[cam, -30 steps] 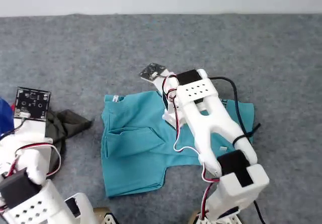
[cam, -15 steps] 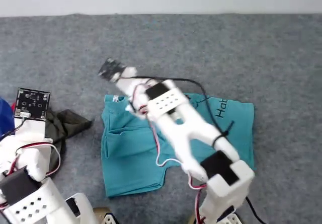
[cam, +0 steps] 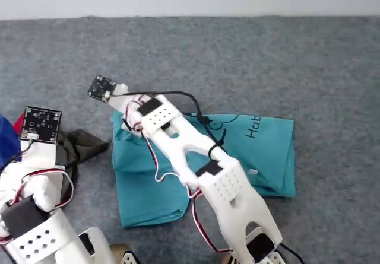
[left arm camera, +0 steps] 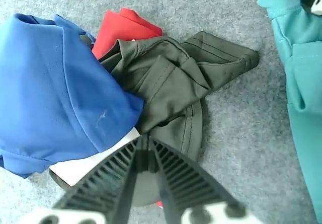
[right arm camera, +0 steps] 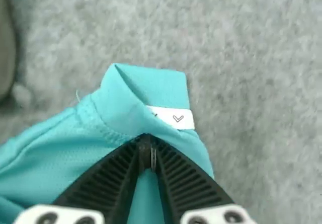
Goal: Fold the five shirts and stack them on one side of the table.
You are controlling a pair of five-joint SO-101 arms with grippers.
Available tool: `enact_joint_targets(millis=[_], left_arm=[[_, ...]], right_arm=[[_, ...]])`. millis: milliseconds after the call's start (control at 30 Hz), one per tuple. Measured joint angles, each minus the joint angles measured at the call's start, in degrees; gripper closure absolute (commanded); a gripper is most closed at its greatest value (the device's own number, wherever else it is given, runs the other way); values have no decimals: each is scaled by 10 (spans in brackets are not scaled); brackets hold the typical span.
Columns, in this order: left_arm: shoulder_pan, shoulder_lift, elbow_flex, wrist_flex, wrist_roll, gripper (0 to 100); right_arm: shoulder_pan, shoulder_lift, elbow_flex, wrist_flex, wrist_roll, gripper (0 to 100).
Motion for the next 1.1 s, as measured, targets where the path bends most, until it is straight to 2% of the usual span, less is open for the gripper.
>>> enact_joint_targets(millis=[333, 500, 667, 800, 1100], left_arm=[[0, 0, 0, 0, 0, 985], [0, 0, 0, 0, 0, 985], [0, 0, 0, 0, 0, 985], [0, 0, 0, 0, 0, 985], [0, 0, 0, 0, 0, 985]], right_arm=[[3, 25, -224, 280, 0, 990], [33, 25, -294, 436, 0, 990], [92, 14, -300, 469, -55, 990], [120, -65, -205, 469, -86, 990], [176, -343, 178, 469, -101, 990]])
